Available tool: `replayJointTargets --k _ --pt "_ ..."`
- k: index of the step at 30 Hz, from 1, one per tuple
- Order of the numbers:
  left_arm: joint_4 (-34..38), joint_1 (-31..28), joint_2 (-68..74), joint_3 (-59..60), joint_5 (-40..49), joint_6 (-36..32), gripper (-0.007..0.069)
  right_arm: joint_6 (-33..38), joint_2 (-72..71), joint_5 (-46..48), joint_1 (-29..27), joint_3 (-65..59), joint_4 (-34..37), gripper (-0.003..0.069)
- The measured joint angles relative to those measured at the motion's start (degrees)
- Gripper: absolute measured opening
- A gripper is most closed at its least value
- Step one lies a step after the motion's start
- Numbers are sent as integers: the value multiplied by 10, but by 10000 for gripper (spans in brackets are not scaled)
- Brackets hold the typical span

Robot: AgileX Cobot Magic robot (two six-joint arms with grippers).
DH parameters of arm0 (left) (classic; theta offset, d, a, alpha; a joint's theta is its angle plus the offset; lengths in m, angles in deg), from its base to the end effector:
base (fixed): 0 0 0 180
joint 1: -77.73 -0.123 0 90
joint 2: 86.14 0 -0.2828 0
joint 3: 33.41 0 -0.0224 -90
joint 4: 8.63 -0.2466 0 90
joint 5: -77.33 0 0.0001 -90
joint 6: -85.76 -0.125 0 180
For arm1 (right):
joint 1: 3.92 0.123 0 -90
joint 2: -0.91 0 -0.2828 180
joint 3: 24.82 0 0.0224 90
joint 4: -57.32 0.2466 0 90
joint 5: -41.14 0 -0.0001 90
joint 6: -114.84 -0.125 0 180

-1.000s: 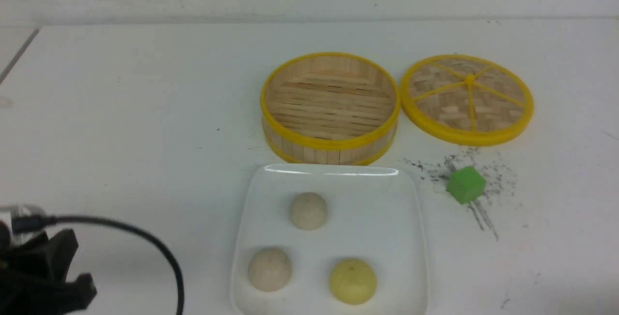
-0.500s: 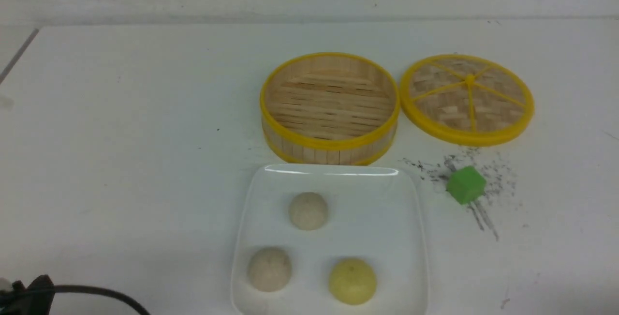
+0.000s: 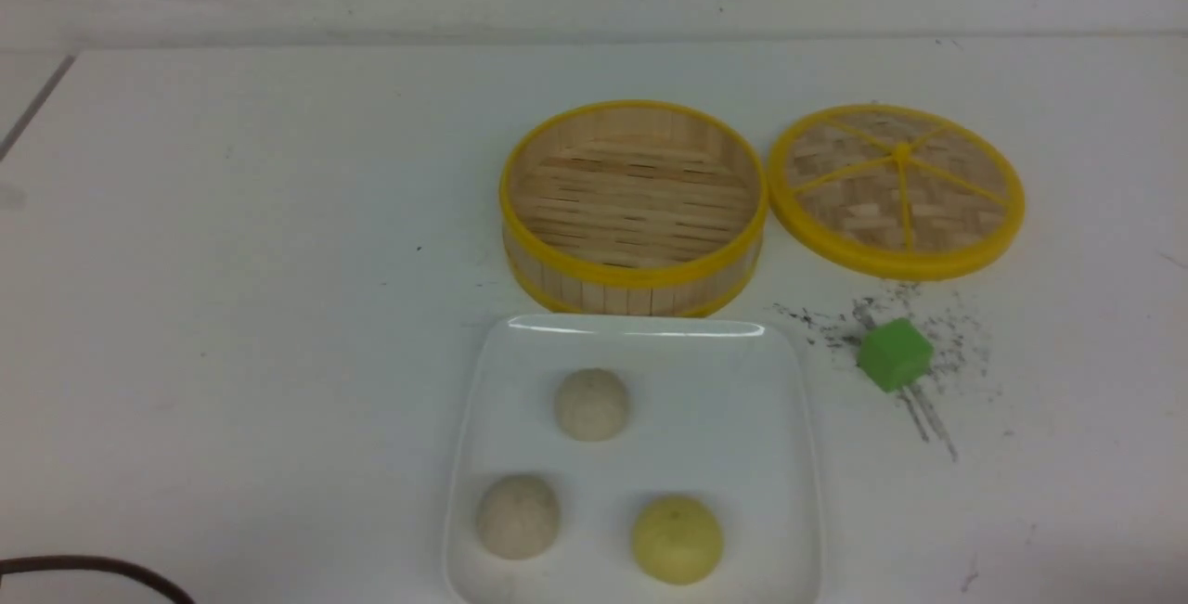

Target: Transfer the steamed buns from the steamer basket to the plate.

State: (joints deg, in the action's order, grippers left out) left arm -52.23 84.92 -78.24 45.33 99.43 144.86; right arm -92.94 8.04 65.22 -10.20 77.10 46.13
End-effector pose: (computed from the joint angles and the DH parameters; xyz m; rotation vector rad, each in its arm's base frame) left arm 0.0857 0.0219 0.1714 -0.3489 1.7565 -0.0753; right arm 0.0796 -0.0187 0.1606 0.4446 1.8470 0.0583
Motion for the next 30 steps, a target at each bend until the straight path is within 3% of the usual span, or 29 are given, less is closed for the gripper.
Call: replayJointTargets --k 13,20,26,30 --pt "28 0 -7 0 33 0 248 0 0 0 0 0 0 242" --pt "22 0 -7 0 -7 -100 246 0 0 0 0 0 0 242" --pt "25 0 -7 0 -34 -133 246 0 0 0 0 0 0 242" --pt "80 0 -7 0 -26 -212 246 0 0 0 0 0 0 242"
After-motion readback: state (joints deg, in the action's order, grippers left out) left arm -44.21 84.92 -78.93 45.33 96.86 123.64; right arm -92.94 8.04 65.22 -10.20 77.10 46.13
